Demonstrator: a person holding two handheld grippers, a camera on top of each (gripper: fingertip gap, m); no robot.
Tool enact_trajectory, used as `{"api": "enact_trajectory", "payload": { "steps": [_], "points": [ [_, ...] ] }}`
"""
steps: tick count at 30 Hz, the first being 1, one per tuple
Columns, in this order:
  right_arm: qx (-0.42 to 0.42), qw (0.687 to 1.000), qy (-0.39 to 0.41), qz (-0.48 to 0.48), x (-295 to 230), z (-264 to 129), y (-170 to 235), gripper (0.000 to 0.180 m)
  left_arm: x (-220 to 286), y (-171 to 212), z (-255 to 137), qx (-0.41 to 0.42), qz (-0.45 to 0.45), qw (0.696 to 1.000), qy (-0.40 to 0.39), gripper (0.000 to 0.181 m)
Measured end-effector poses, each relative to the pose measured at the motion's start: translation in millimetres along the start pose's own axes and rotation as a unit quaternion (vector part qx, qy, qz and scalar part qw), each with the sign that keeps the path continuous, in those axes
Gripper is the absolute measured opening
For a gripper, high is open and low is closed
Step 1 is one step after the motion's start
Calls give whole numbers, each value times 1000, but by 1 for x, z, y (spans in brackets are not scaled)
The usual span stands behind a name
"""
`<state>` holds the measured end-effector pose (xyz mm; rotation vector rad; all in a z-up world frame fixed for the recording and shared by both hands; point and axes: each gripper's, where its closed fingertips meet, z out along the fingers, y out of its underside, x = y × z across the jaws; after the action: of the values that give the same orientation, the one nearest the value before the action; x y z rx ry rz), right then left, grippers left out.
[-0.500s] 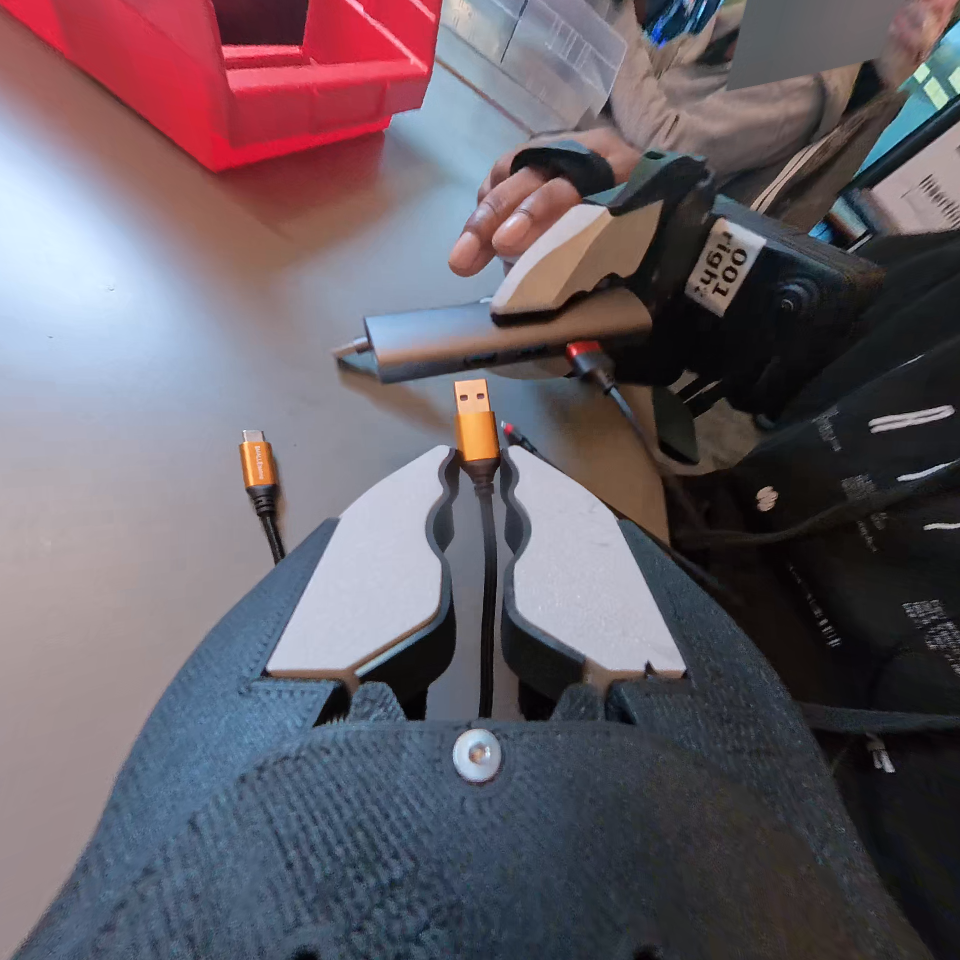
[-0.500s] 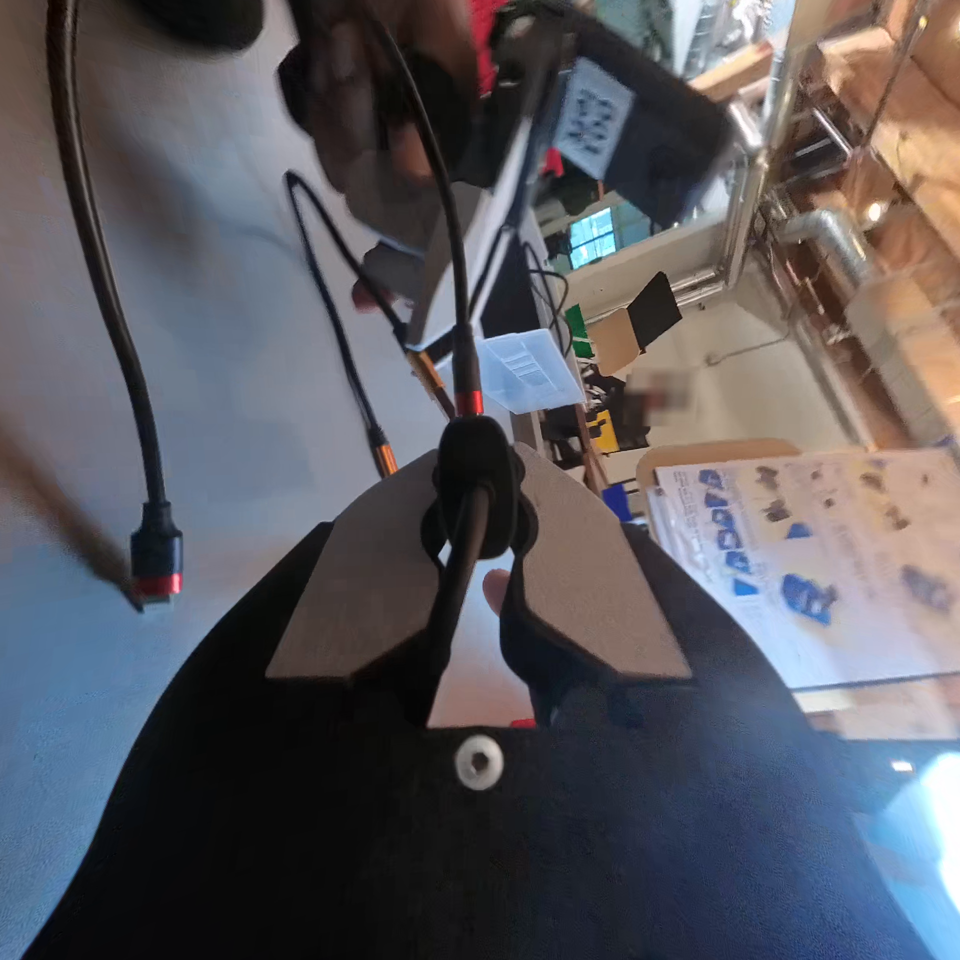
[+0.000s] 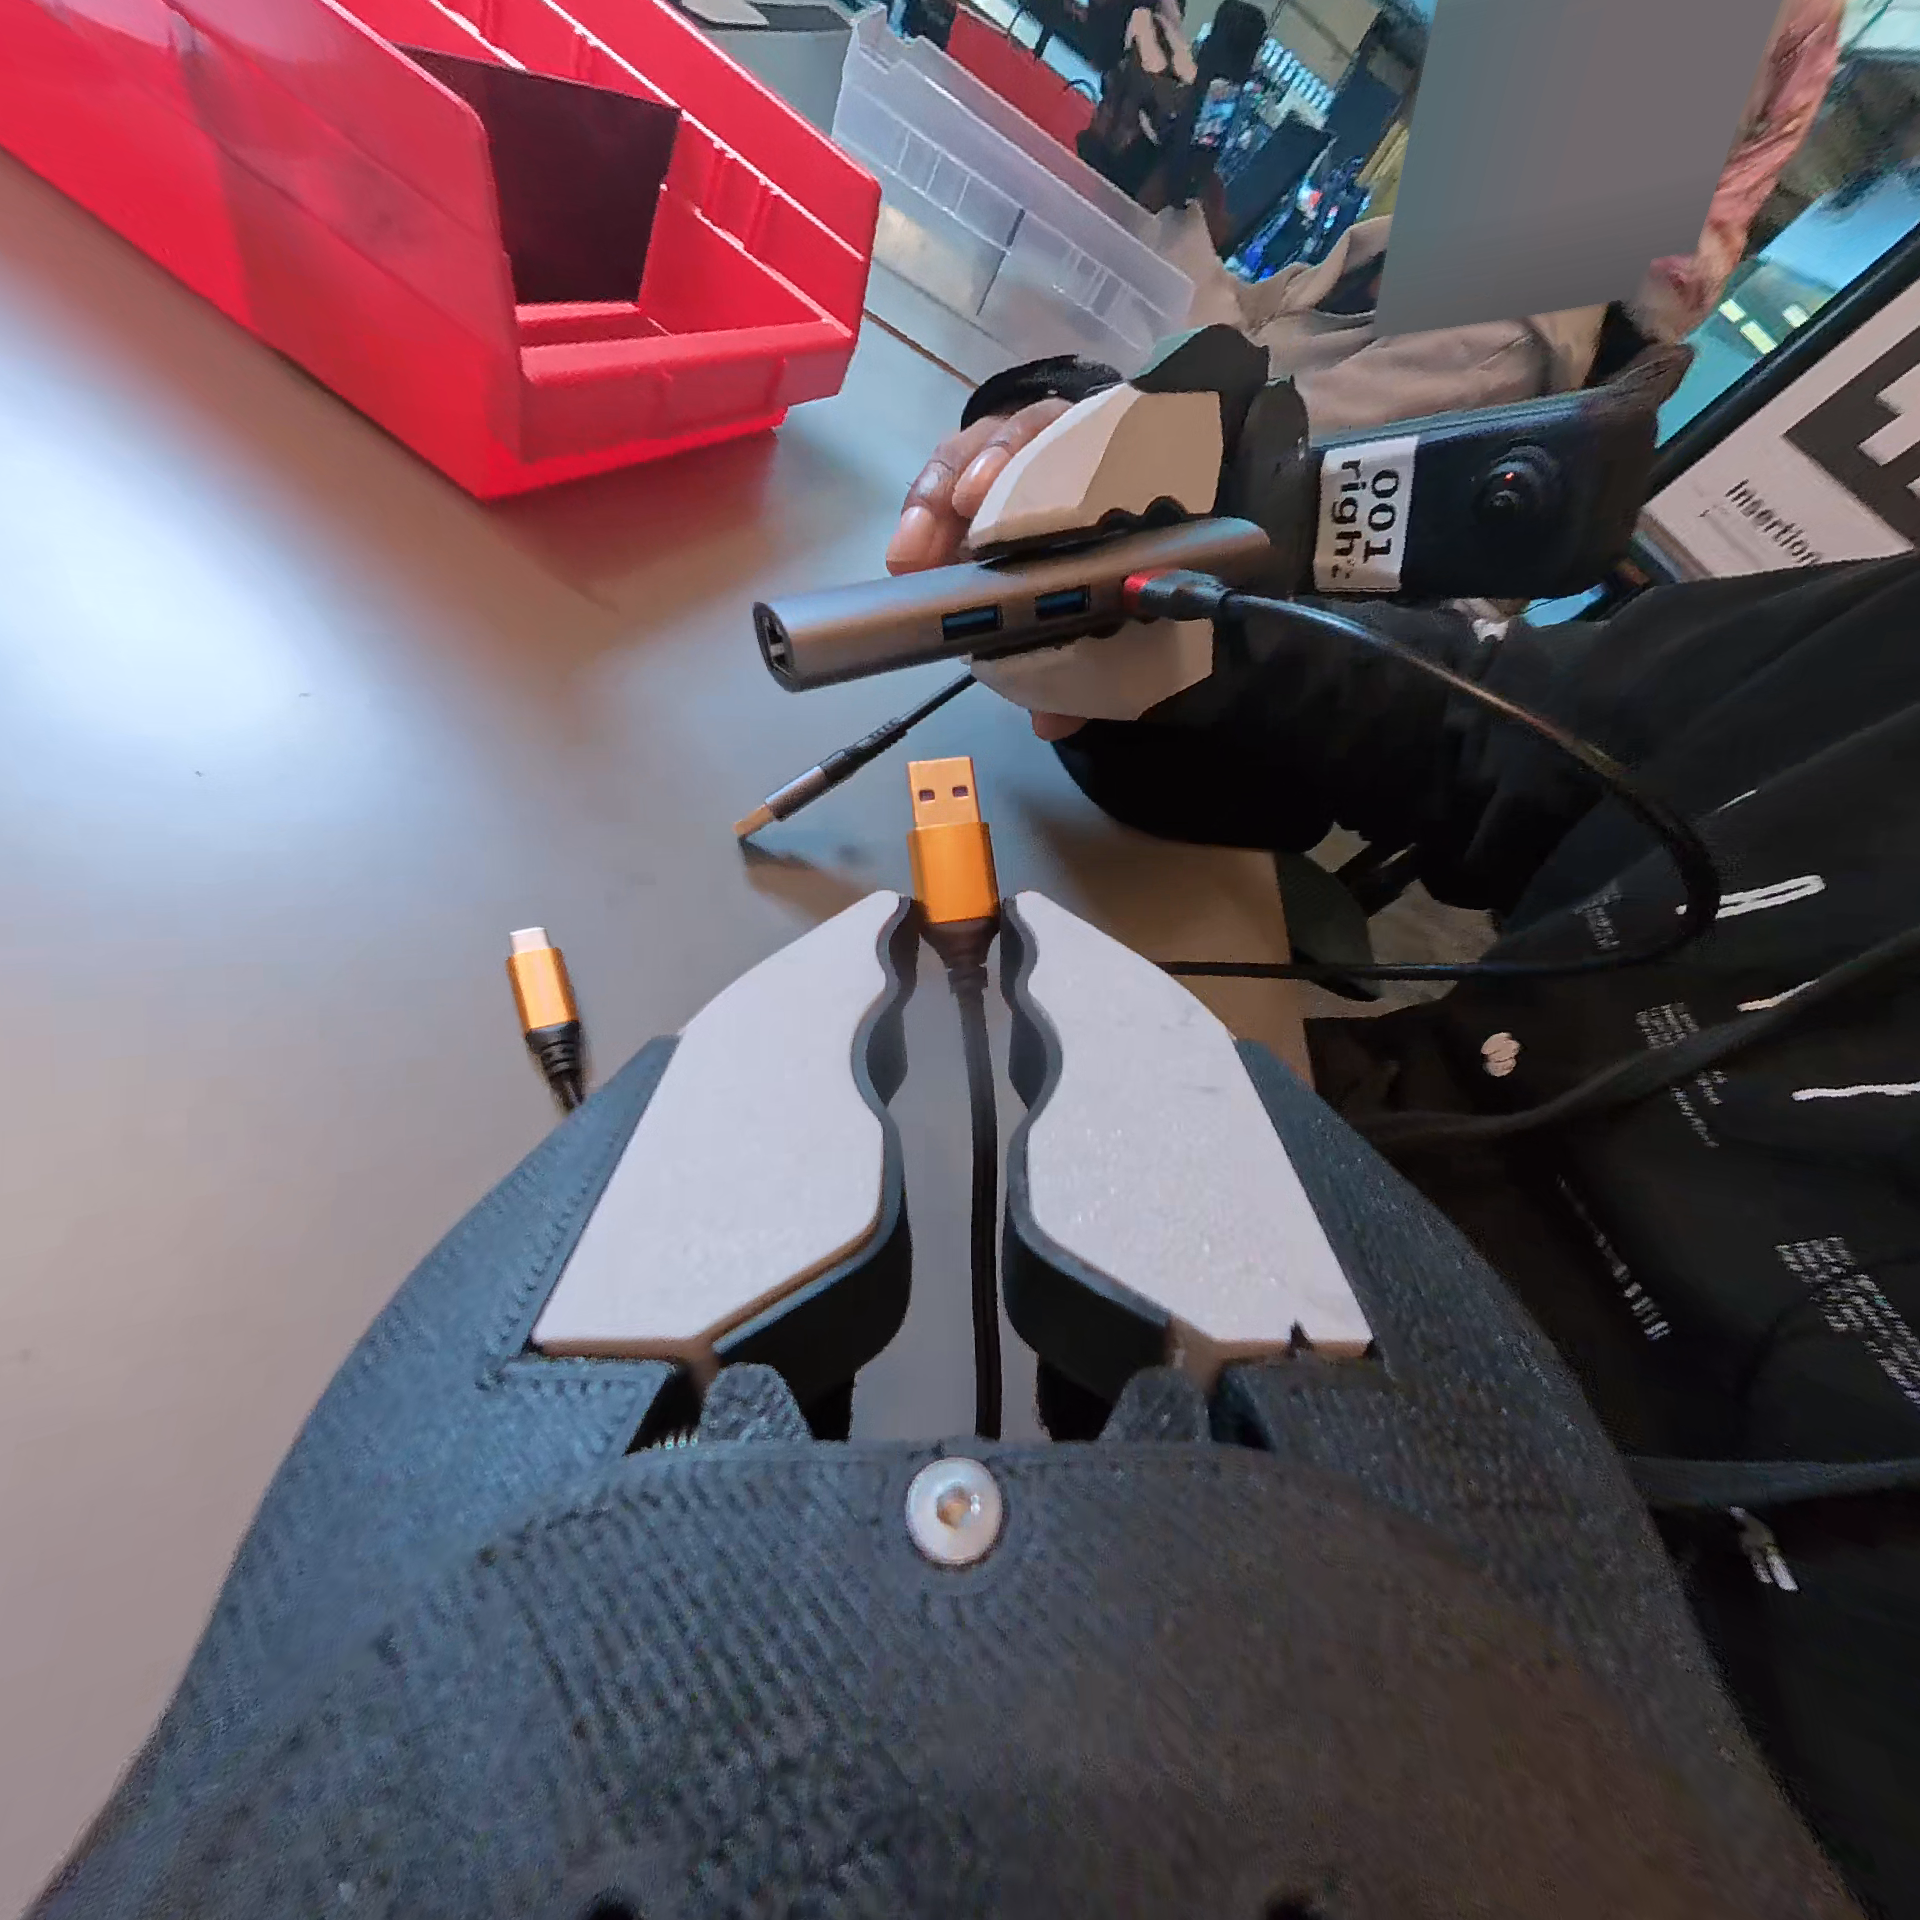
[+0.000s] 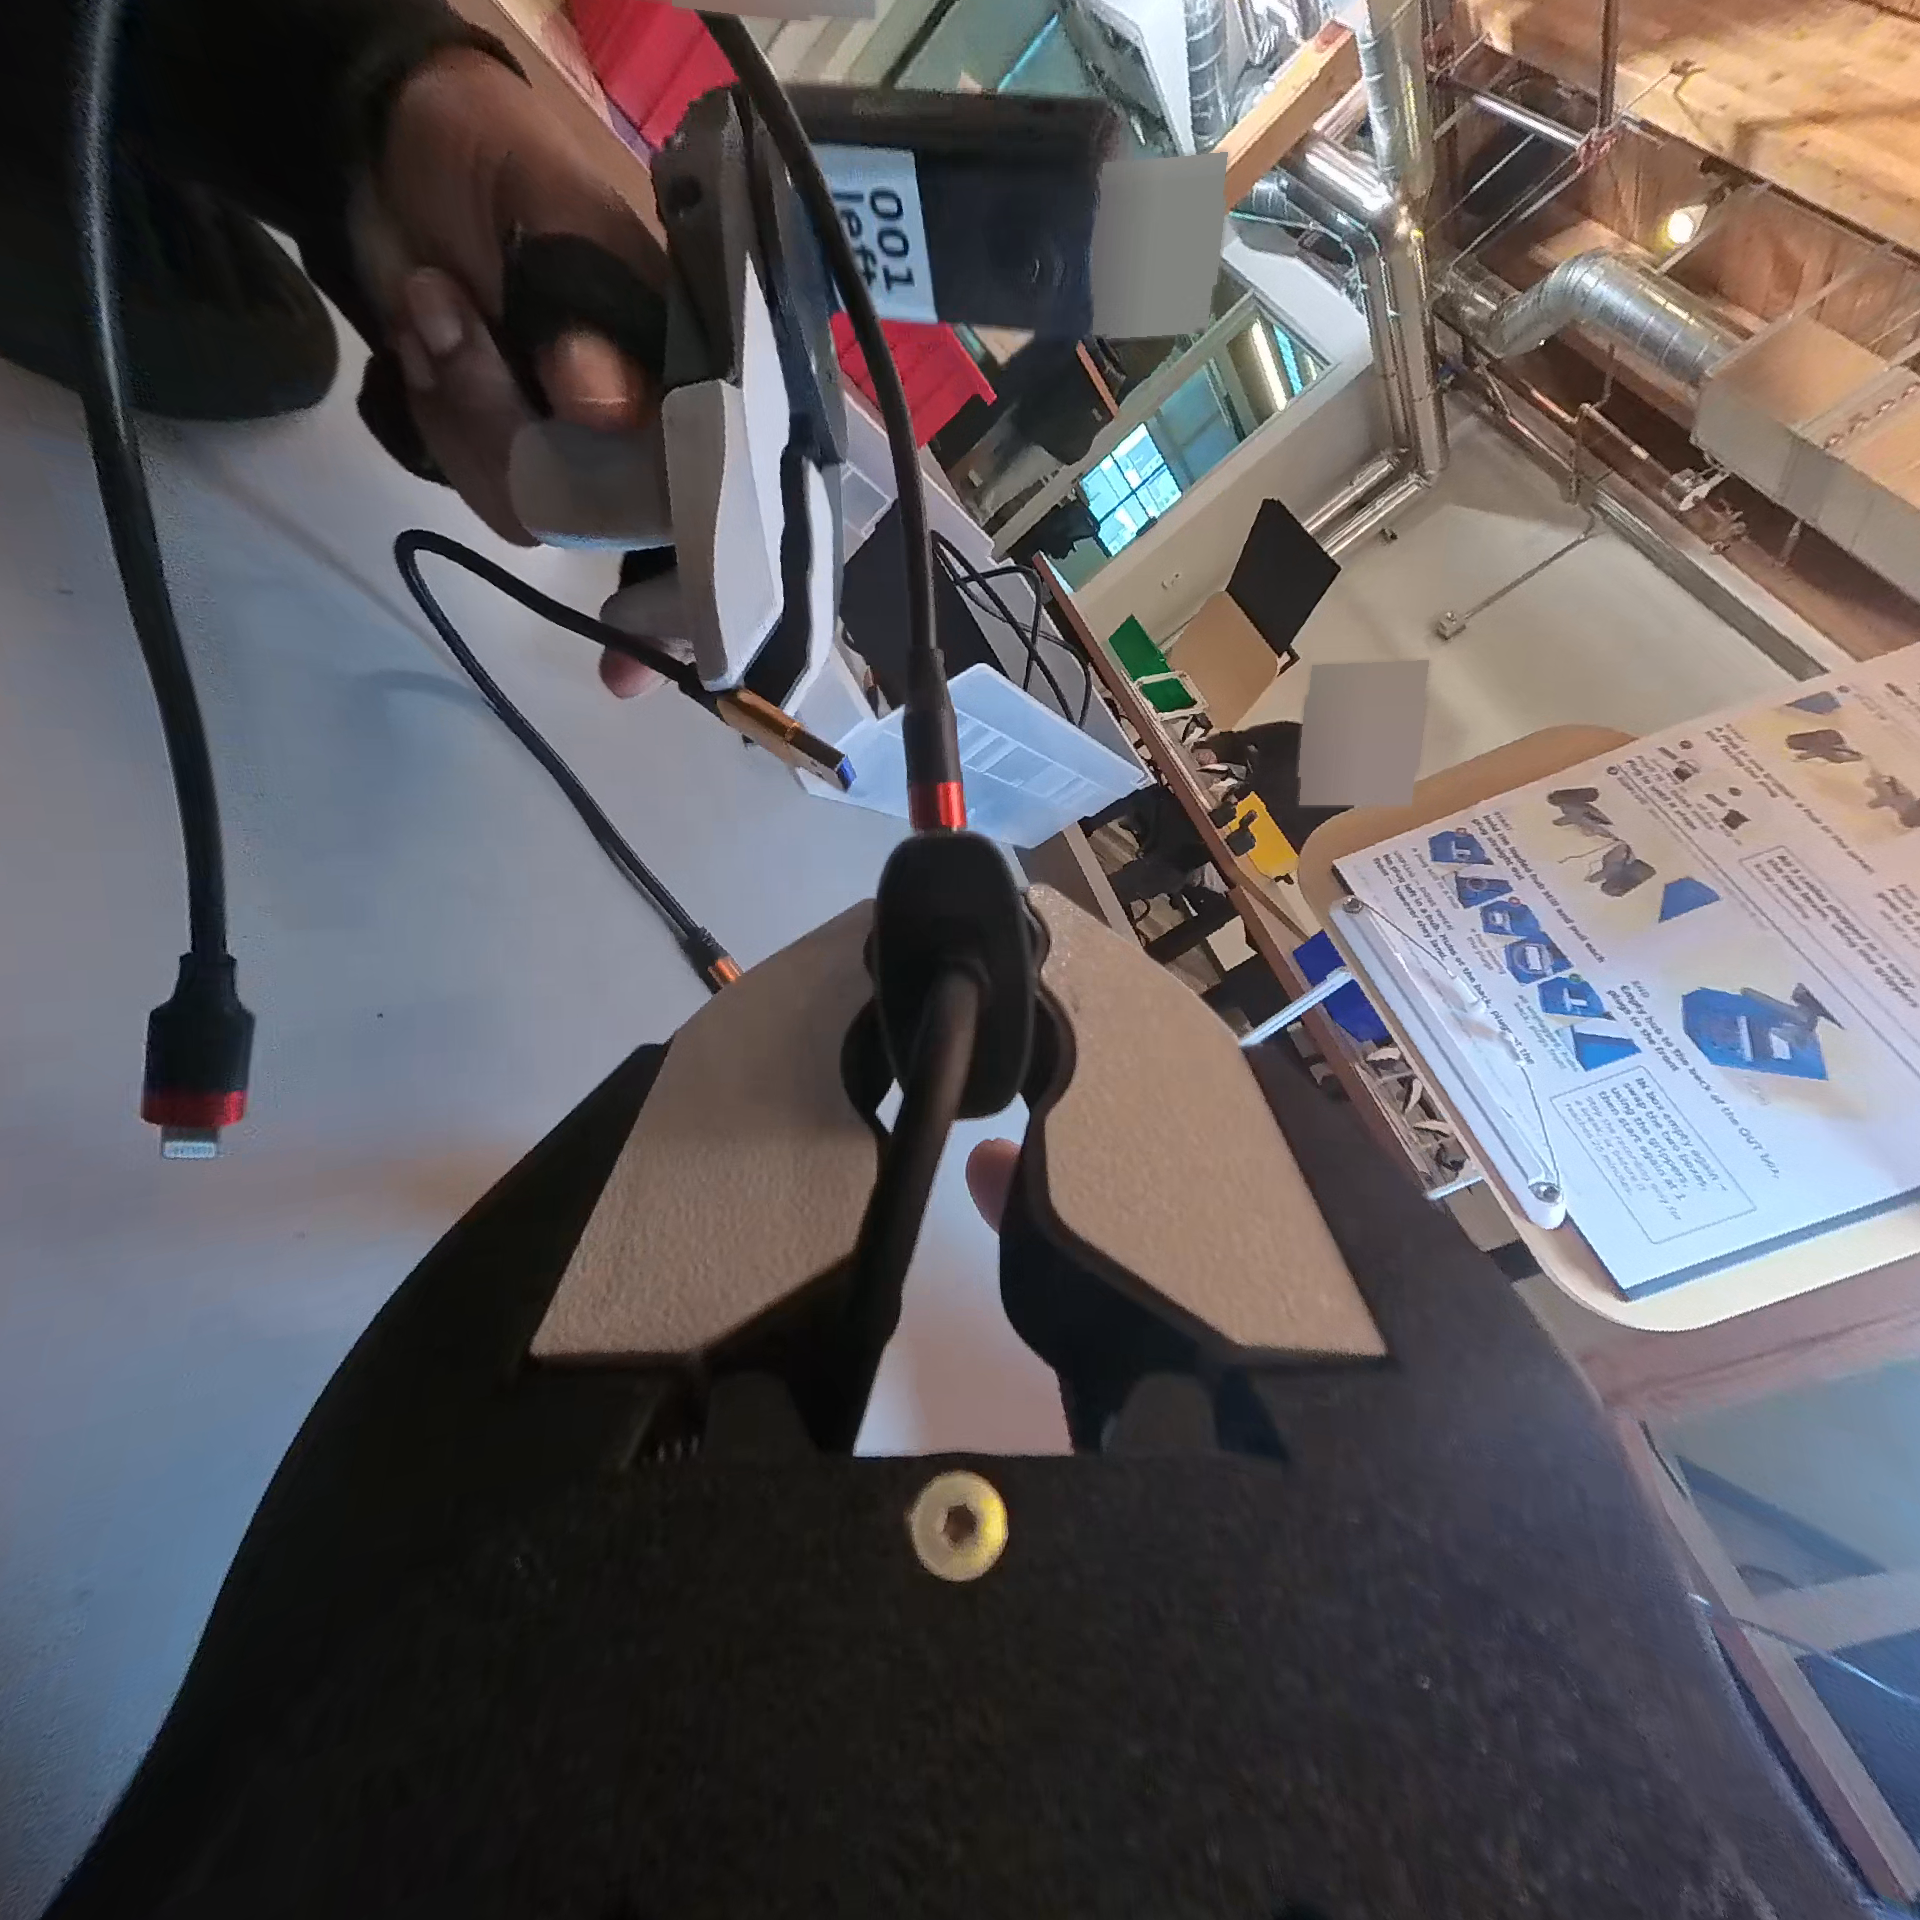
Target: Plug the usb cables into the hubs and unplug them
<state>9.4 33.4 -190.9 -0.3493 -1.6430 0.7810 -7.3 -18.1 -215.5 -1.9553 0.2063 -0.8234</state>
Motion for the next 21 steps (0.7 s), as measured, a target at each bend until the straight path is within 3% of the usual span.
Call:
{"api": "enact_trajectory", "payload": {
  "steps": [6,10,12,16,18,21],
  "points": [
    [-17,999,28,19,15,-3,10,19,17,-9,-6,-1,35,999,28,15],
    [-7,997,60,46,34,-11,10,19,81,-21,-30,-23,81,983,164,15],
    [4,995,76,63,44,-16,8,19,92,-32,-44,-3,103,978,180,15],
    [7,993,94,76,55,-23,9,19,6,-19,-49,-27,-11,998,53,15],
    [4,993,98,73,56,-24,9,19,-42,6,-49,-57,-61,996,-29,13],
    [4,993,98,71,56,-24,8,19,-88,42,-54,-124,-66,979,-148,16]
  ]
}}
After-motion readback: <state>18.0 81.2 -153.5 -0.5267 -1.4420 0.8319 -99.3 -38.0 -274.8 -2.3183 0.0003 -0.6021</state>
